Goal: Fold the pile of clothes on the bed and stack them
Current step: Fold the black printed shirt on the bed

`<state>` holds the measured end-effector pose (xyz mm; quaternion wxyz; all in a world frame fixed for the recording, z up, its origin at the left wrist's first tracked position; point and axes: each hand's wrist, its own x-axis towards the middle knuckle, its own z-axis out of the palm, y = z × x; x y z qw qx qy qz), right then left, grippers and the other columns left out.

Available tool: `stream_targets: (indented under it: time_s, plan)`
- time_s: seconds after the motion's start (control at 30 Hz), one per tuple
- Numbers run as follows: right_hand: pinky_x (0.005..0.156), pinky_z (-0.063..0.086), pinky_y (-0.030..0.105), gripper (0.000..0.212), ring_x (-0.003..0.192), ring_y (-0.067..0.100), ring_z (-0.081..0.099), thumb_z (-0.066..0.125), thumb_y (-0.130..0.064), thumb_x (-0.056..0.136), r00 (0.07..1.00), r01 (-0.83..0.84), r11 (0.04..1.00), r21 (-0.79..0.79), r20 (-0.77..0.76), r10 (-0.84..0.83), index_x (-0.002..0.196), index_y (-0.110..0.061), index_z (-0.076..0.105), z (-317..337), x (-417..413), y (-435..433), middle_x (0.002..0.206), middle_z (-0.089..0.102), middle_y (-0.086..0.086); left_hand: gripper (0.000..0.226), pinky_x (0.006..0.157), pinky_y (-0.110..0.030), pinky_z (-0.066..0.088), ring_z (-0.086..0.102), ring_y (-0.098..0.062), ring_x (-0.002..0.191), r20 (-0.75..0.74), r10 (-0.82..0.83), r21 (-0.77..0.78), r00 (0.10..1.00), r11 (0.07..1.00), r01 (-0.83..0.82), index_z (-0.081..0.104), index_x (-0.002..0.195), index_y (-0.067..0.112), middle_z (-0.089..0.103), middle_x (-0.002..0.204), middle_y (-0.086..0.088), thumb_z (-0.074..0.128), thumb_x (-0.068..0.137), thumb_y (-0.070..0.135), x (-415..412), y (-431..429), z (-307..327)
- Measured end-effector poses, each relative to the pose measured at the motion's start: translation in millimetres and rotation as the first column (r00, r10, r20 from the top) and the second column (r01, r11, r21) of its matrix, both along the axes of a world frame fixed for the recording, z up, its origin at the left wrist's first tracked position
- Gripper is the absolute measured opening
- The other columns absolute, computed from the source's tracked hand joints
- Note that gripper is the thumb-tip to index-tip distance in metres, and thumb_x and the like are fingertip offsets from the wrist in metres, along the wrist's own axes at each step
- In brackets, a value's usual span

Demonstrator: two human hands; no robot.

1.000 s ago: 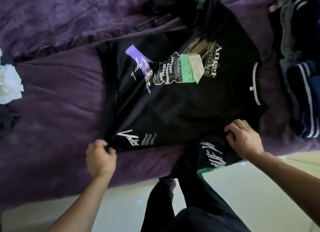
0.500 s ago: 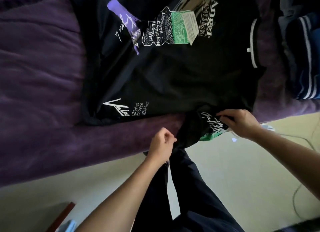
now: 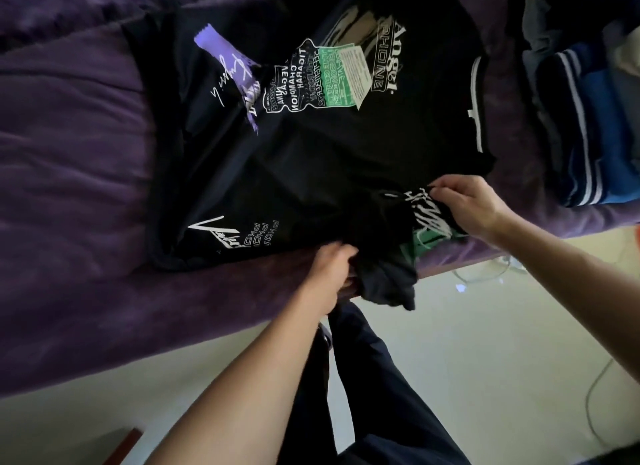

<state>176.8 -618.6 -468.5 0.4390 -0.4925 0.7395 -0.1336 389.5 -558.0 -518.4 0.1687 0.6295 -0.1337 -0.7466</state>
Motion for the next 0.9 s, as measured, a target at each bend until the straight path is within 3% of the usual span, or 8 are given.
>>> stream_targets:
  time_s: [0.13,0.23,0.33,0.4,0.5,0.57,0.73,0.9]
  plan:
    - [0.056,0.040,0.023,0.016,0.066,0.017,0.050,0.060,-0.015,0.091,0.991,-0.087,0.996,0.034,-0.098,0.090,0.088,-0.005,0.072,-17.6,0.0,-36.7,0.073,0.059,0.009,0.019,0.065,-0.029,0.051,0.063,-0.024,0.066,0.001,0.093,0.077,0.996,0.993,-0.093,0.065,0.078,0.010,0.068,0.075,-0.012,0.058,0.093,0.020,72.2,-48.3,7.6]
    - [0.076,0.046,0.030,0.015,0.080,0.012,0.058,0.065,-0.029,0.088,0.991,-0.101,0.995,-0.015,-0.092,0.099,0.097,-0.019,0.071,-26.8,12.8,-67.7,0.082,0.067,-0.004,0.023,0.055,-0.025,0.041,0.052,-0.019,0.056,0.459,0.006,-0.125,0.888,0.990,0.058,0.057,0.070,0.014,0.058,0.064,-0.008,0.060,0.093,0.019,135.1,-90.1,16.0]
    - [0.085,0.046,0.025,0.053,0.094,0.005,0.061,0.068,-0.061,0.074,0.983,-0.182,0.983,-0.035,-0.020,0.181,0.119,-0.035,0.059,-26.2,14.8,-69.4,0.102,0.067,-0.011,0.025,0.045,-0.022,0.035,0.051,-0.012,0.051,0.655,0.211,-0.335,0.726,0.942,0.028,0.055,0.074,0.018,0.057,0.059,-0.003,0.057,0.094,0.032,180.4,-106.4,14.8]
    - [0.096,0.044,0.034,0.087,0.112,0.010,0.055,0.064,-0.080,0.059,0.917,-0.378,0.926,-0.017,-0.144,0.372,0.134,-0.042,0.042,-27.6,7.1,-51.3,0.124,0.059,-0.007,0.028,0.061,-0.021,0.040,0.055,-0.013,0.076,0.614,0.280,-0.447,0.738,0.894,0.033,0.060,0.096,0.020,0.058,0.083,0.002,0.060,0.088,0.047,187.4,-93.0,9.7]
    - [0.104,0.037,0.046,0.102,0.132,0.024,0.041,0.072,-0.068,0.062,0.653,-0.619,0.750,0.231,-0.379,0.656,0.147,-0.040,0.022,-41.2,-8.8,-19.1,0.147,0.041,-0.001,0.069,0.096,-0.028,0.040,0.047,-0.013,0.110,0.831,-0.058,-0.325,0.553,0.757,0.568,0.047,0.134,0.029,0.048,0.119,0.002,0.077,0.074,0.044,177.7,-51.0,-8.8]
    - [0.102,0.038,0.045,0.080,0.131,0.026,0.042,0.072,-0.045,0.078,0.588,-0.622,0.727,0.291,-0.440,0.679,0.147,-0.034,0.033,-51.9,-15.9,-2.0,0.146,0.044,0.000,0.064,0.097,-0.039,0.044,0.052,-0.026,0.114,0.883,-0.175,-0.204,0.436,0.694,0.690,0.050,0.135,0.025,0.055,0.120,-0.009,0.076,0.076,0.025,167.6,-34.6,-25.2]
    - [0.075,0.050,0.039,0.030,0.082,0.034,0.065,0.059,-0.009,0.082,0.887,-0.314,0.934,-0.169,-0.402,0.226,0.107,-0.020,0.071,-51.9,-29.6,-6.7,0.092,0.072,0.012,0.024,0.062,-0.023,0.049,0.060,-0.019,0.078,0.596,0.287,-0.369,0.750,0.927,-0.062,0.065,0.091,0.021,0.065,0.085,-0.003,0.058,0.080,0.000,183.9,-62.5,-18.3]
    - [0.053,0.039,0.027,0.024,0.055,0.018,0.048,0.048,-0.020,0.082,0.956,-0.054,0.975,-0.217,-0.294,-0.013,0.092,-0.019,0.070,-34.8,-52.8,-27.3,0.059,0.055,0.001,0.017,0.035,-0.014,0.037,0.035,-0.003,0.031,0.460,0.266,0.090,0.847,0.935,-0.342,0.054,0.083,0.017,0.051,0.076,-0.005,0.045,0.096,0.010,246.8,-76.5,6.4]
